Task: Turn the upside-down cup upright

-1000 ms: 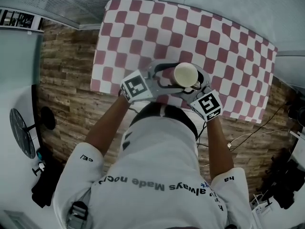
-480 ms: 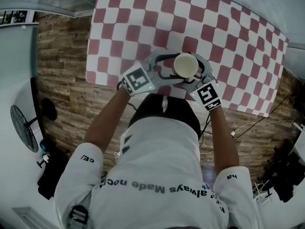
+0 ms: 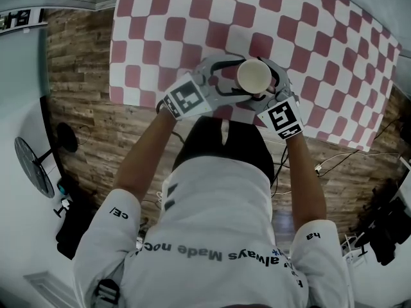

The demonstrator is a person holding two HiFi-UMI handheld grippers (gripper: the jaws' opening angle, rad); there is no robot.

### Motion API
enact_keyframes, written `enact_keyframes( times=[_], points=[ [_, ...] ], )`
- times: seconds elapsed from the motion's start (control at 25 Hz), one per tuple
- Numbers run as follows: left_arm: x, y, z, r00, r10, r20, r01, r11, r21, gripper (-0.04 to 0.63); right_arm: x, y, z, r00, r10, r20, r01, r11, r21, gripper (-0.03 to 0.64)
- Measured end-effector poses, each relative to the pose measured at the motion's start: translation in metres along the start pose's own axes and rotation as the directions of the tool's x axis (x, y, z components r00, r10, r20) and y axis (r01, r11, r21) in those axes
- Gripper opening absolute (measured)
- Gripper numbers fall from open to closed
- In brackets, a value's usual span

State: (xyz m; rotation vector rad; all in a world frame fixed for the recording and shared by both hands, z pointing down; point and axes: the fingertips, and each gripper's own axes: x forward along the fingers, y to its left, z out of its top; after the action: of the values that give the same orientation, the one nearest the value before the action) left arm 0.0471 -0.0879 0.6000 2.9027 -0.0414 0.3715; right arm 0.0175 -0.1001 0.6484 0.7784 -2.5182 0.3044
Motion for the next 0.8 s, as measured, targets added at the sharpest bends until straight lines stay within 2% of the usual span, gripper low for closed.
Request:
enact_keyframes(
  times=[0.36, 0.8],
  points=[
    [0.011, 0.004, -0.032, 0.999, 0.015, -0.033, -0.015, 1.0, -0.006, 0.347, 0.014, -0.002, -0.031, 0.999, 0.002, -0.033, -0.002, 1.0, -0.007, 0.453],
    [0.015, 0.007, -0.054, 0.999, 0.03, -0.028, -0.031, 0.999, -0.02, 0.347, 0.027, -0.001, -0.052, 0.998, 0.002, -0.066, -0.003, 1.0, -0.016, 0.453]
  ],
)
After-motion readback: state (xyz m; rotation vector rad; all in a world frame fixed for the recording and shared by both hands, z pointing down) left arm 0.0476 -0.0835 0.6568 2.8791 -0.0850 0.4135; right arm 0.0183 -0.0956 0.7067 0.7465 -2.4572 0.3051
